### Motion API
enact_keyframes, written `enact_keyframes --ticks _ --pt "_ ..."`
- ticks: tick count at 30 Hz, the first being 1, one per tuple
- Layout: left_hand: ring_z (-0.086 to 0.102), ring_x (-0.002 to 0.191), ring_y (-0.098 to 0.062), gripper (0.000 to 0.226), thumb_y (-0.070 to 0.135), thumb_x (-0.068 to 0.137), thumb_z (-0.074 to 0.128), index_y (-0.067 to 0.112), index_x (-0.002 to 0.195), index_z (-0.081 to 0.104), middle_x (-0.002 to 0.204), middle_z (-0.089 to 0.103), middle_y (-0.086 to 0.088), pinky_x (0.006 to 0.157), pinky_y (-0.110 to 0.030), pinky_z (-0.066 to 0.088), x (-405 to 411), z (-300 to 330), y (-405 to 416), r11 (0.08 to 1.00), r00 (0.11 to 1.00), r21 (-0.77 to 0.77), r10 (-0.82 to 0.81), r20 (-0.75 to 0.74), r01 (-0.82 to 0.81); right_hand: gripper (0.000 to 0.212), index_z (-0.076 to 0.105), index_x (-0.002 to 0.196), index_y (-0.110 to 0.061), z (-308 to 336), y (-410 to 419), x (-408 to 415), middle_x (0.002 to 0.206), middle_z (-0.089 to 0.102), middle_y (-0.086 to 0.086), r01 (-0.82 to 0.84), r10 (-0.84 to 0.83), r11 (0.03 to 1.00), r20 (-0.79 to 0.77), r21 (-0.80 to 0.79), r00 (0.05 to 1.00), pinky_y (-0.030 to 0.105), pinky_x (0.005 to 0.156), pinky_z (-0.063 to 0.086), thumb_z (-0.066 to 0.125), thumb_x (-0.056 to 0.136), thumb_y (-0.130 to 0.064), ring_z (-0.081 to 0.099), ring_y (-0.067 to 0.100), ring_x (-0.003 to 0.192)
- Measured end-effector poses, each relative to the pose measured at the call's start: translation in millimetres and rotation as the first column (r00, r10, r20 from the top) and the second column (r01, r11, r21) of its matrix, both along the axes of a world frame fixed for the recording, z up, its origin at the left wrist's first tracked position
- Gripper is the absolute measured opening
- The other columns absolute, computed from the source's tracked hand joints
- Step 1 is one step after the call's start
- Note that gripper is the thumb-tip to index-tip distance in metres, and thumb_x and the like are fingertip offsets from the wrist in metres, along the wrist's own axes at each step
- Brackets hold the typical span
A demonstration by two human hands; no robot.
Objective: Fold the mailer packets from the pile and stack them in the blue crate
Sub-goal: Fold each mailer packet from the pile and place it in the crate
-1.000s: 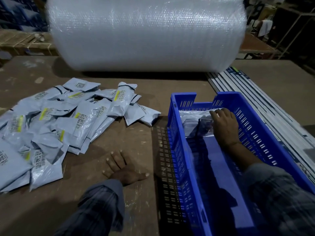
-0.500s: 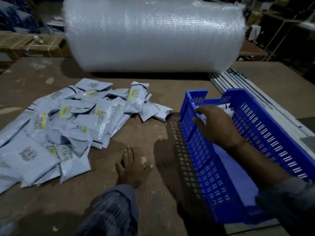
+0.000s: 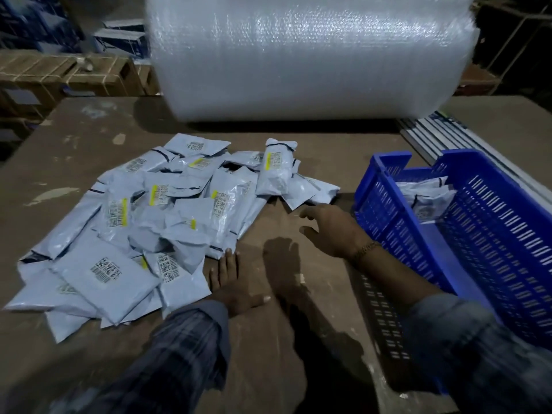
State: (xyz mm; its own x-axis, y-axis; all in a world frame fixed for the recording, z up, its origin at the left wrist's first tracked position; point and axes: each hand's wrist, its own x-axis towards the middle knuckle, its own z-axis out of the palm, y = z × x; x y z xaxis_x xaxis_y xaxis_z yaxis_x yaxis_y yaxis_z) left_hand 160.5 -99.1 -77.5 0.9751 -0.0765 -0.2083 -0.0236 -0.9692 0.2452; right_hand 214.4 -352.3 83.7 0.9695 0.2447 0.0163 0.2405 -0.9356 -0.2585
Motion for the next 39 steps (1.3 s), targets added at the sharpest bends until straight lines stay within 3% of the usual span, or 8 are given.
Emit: enact_keyframes --ticks 5,13,17,21,33,35,37,39 --pt "-0.034 0.156 -0.034 0.148 0.093 0.076 0.058 0.015 0.157 -0.038 0.160 -0.048 -0.009 0.127 -0.056 -0.013 18.4 24.2 7.5 0.994 0.910 0.039 -0.080 -0.407 0.105 0.034 0.065 0.134 -0.018 -33.8 15.2 53.3 0.129 0.069 0.012 0.115 -0.091 0.979 -0.144 0.167 0.985 0.043 0.097 0.051 0.059 0.101 -0.024 0.064 0.032 0.115" --pt "-0.034 0.155 -0.038 0.149 0.089 0.077 0.061 0.012 0.156 -0.038 0.161 -0.046 -0.016 0.125 -0.058 -0.013 21.3 15.0 11.4 0.987 0.897 0.035 -0.125 -0.424 0.154 0.039 0.061 0.140 -0.004 -73.2 37.8 128.8 0.143 0.061 0.018 0.178 -0.109 0.924 -0.213 0.337 0.971 0.027 0.104 0.039 0.058 0.102 -0.009 0.055 0.036 0.133" --pt "0.017 0.161 -0.042 0.151 0.104 0.062 0.041 0.007 0.167 -0.009 0.172 -0.009 -0.017 0.125 -0.058 0.012 18.1 -8.2 4.4 0.999 0.993 0.044 0.000 -0.122 0.006 0.039 0.070 0.131 -0.007 -81.0 47.1 148.4 0.139 0.065 0.014 0.298 -0.219 0.885 -0.244 0.359 0.945 0.035 0.111 0.044 0.069 0.095 -0.022 0.058 0.031 0.131" --pt "-0.030 0.157 -0.036 0.155 0.097 0.067 0.061 0.016 0.159 -0.035 0.164 -0.043 -0.014 0.126 -0.058 -0.012 19.6 -3.8 6.9 0.989 0.935 0.105 -0.061 -0.349 0.104 0.024 0.081 0.111 -0.009 -80.3 42.6 133.8 0.118 0.076 0.011 0.334 -0.298 0.851 -0.152 0.406 0.942 0.026 0.098 0.049 0.076 0.088 -0.015 0.070 0.026 0.111" --pt "-0.040 0.152 -0.035 0.144 0.085 0.082 0.062 0.014 0.156 -0.040 0.157 -0.052 -0.014 0.122 -0.058 -0.019 7.1 20.4 5.4 0.990 0.919 0.021 -0.120 -0.377 0.138 0.017 0.080 0.102 -0.019 -82.3 30.7 -91.5 0.096 0.078 -0.003 0.523 -0.519 0.757 -0.126 0.391 0.846 0.025 0.081 0.054 0.069 0.091 -0.013 0.068 0.012 0.085" --pt "-0.031 0.157 -0.036 0.132 0.079 0.090 0.057 0.015 0.157 -0.038 0.159 -0.050 -0.012 0.124 -0.057 -0.017 12.0 13.9 4.4 0.994 0.951 0.041 -0.089 -0.297 0.106 0.011 0.080 0.094 -0.021 -78.8 41.1 -127.5 0.086 0.077 -0.006 0.510 -0.501 0.779 -0.126 0.365 0.856 0.027 0.072 0.056 0.073 0.088 -0.026 0.069 0.010 0.076" --pt "0.008 0.161 -0.037 0.099 0.071 0.103 0.033 0.015 0.161 -0.025 0.166 -0.036 -0.010 0.128 -0.053 -0.006 12.9 1.3 8.3 0.999 0.999 -0.037 -0.030 -0.011 0.030 0.014 0.080 0.093 -0.027 -84.7 47.4 -153.4 0.088 0.078 -0.005 0.510 -0.437 0.811 -0.284 0.285 0.854 0.028 0.075 0.057 0.072 0.083 -0.031 0.071 0.012 0.081" --pt "0.043 0.143 -0.033 0.082 0.069 0.104 0.011 0.016 0.166 0.012 0.175 0.017 -0.016 0.124 -0.052 0.019 12.7 -23.6 15.7 0.998 0.995 -0.026 -0.061 -0.081 0.059 0.017 0.074 0.081 -0.037 -92.7 48.6 -169.8 0.089 0.078 -0.003 0.495 -0.382 0.854 -0.449 0.164 0.808 0.031 0.076 0.060 0.063 0.070 -0.031 0.073 0.014 0.082"
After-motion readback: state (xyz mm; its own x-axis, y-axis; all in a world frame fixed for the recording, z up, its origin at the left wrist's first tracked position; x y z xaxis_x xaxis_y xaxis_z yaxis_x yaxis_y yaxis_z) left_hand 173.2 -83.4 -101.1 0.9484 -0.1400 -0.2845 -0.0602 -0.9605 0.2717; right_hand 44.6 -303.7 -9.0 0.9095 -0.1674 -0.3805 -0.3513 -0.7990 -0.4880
